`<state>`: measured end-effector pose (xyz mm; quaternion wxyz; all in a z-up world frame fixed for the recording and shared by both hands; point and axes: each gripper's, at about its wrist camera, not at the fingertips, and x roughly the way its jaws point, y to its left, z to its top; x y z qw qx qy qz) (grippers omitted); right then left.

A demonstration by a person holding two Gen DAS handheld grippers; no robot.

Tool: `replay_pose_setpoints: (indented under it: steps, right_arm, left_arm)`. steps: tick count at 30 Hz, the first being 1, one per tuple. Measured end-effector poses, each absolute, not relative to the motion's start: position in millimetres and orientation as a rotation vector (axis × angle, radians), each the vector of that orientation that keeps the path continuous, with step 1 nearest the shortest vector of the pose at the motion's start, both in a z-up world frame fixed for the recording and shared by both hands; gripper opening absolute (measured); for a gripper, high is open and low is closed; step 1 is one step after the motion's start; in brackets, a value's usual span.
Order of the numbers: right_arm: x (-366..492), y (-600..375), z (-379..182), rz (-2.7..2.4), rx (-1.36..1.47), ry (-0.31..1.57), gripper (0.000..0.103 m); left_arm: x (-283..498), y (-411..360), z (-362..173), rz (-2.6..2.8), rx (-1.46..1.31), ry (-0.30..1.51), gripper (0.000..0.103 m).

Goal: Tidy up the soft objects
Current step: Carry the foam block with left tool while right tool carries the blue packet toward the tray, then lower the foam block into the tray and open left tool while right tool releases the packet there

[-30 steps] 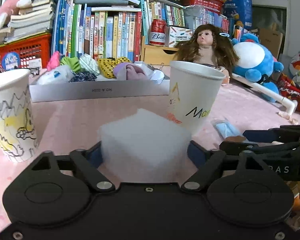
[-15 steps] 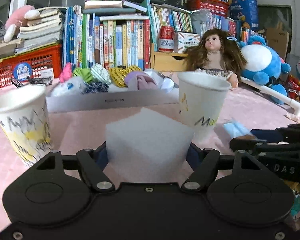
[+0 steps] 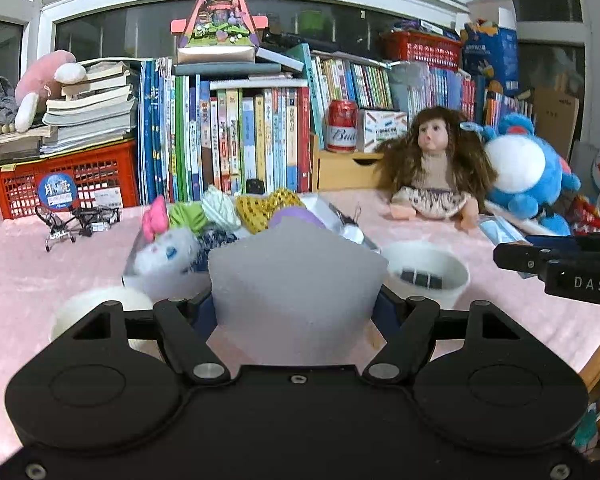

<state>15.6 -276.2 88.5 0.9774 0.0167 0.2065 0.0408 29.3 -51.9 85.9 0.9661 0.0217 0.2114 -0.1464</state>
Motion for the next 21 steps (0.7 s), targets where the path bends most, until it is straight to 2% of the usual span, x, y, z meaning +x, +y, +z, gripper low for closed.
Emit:
replay_pose_setpoints:
  steps: [13, 21]
  right_arm:
    - [81, -246, 132, 0.207, 0.030, 0.447, 0.050]
    - [129, -223, 139, 0.242, 0.006, 0.518, 0.050]
  left_arm:
    - [102, -24, 148, -0.305, 0.007, 0.501, 0.072]
    - [165, -6, 159, -0.281, -0.065, 0.629, 0.072]
